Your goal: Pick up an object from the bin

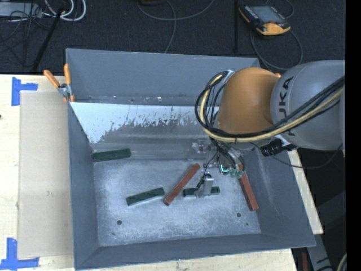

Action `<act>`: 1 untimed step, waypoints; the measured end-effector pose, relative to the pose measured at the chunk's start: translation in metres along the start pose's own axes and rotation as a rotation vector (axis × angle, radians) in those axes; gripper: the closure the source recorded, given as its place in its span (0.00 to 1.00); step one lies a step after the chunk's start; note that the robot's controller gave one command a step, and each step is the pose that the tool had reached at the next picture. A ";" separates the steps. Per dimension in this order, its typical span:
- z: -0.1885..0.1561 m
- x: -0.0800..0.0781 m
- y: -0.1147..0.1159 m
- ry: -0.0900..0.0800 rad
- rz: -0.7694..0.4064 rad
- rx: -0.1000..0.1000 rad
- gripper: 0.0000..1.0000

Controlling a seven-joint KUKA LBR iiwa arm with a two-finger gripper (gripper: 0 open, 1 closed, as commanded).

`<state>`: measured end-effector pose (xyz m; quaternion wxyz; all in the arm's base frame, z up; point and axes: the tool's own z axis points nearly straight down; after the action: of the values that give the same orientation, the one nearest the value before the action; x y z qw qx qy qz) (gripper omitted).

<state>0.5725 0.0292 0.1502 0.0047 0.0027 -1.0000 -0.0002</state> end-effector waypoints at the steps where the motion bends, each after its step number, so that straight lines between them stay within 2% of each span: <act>1: 0.084 -0.007 0.010 -0.002 -0.164 0.000 0.00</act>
Offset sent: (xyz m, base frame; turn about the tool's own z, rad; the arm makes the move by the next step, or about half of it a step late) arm 0.0075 0.0089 -0.0802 -0.1628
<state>0.5783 0.0392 0.0662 0.0036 0.0846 -0.9964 -0.0004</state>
